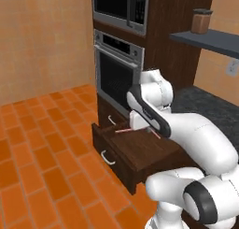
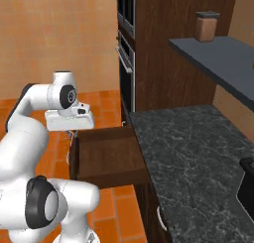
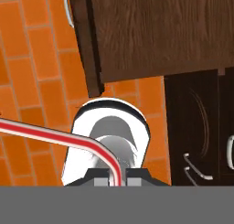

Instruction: Take a straw from the drawer in front and place it inside the glass cup on the dining counter.

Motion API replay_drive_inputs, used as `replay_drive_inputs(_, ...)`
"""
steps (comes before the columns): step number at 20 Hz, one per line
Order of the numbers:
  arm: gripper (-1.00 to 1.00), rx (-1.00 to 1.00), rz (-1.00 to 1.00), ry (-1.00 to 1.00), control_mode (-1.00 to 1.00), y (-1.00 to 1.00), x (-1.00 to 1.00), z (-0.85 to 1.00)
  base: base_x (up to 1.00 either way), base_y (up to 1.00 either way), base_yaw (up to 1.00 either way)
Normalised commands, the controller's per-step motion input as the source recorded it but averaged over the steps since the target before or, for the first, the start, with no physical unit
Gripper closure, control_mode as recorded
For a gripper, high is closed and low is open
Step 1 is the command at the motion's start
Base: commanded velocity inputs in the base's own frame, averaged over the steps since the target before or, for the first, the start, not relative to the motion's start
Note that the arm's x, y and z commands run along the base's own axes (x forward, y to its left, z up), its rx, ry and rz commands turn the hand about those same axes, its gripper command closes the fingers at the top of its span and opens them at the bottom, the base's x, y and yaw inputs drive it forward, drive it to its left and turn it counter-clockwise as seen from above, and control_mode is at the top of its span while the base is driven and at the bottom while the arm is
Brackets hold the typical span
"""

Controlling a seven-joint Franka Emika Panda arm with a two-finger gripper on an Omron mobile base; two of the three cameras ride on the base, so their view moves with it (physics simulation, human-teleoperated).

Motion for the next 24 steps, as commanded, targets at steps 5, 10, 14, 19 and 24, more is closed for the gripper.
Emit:
replay_drive_inputs(5, 1.0, 0.0, 0.0, 0.0, 1.0, 0.0, 0.0, 0.0, -0.41, 1.0, 0.15)
replay_drive_inputs(10, 1.0, 0.0, 0.0, 0.0, 1.0, 0.0, 0.0, 0.0, 0.46, 1.0, 0.35)
replay_drive_inputs(14, 1.0, 0.0, 0.0, 0.0, 1.0, 0.0, 0.0, 0.0, 1.0, 0.59, 0.23)
replay_drive_inputs(19, 1.0, 0.0, 0.0, 0.0, 1.0, 0.0, 0.0, 0.0, 1.0, 0.26, 0.08)
replay_drive_inputs(24, 1.0, 0.0, 0.0, 0.0, 1.0, 0.0, 0.0, 0.0, 1.0, 0.17, 0.06)
